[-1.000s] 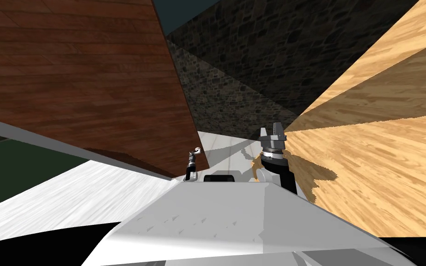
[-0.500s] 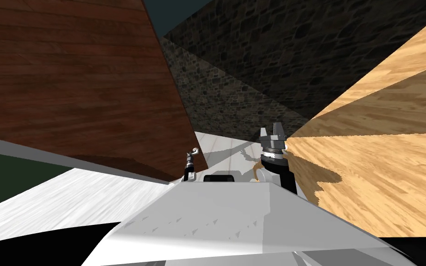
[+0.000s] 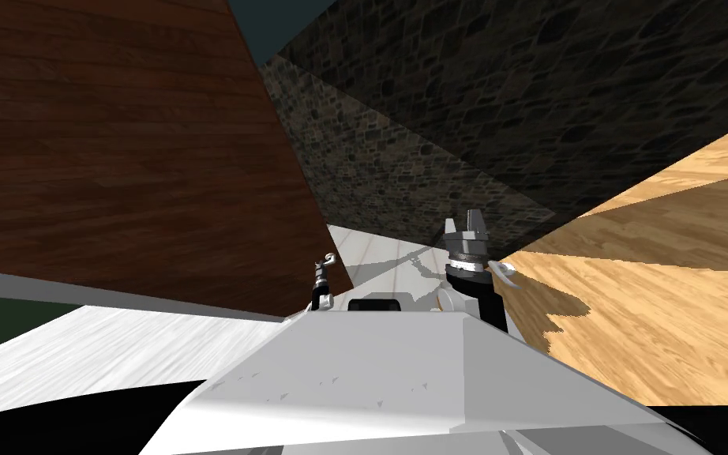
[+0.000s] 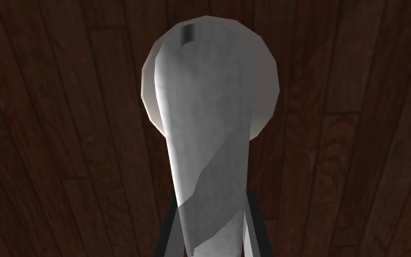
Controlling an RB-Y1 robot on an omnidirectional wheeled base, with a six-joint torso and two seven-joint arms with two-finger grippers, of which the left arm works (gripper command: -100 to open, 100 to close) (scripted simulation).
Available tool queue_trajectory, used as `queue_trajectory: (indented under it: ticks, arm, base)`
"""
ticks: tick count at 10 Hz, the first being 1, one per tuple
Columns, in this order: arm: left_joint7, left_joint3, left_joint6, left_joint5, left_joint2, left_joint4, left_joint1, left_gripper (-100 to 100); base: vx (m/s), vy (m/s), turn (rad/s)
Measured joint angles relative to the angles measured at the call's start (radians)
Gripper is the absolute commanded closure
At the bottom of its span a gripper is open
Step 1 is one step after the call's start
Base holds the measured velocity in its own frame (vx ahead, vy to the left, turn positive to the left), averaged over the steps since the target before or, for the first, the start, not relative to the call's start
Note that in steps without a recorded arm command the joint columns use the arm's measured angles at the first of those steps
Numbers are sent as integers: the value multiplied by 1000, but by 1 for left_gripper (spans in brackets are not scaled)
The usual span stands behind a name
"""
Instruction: Push the door open
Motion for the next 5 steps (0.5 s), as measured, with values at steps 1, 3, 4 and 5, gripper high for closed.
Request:
queue_trajectory:
  ticks: [1,3,4,5]
  arm:
    - [-3,10,-1,5,-3,-1,0,100]
    - [-5,23,-4,12,-3,2,1,100]
    - [-8,32,-4,16,1,10,1,100]
    - [-9,40,-8,21,5,20,0,100]
  base:
    - [157,-54,52]
    - [100,-22,50]
    - [163,-30,53]
    - [190,13,27]
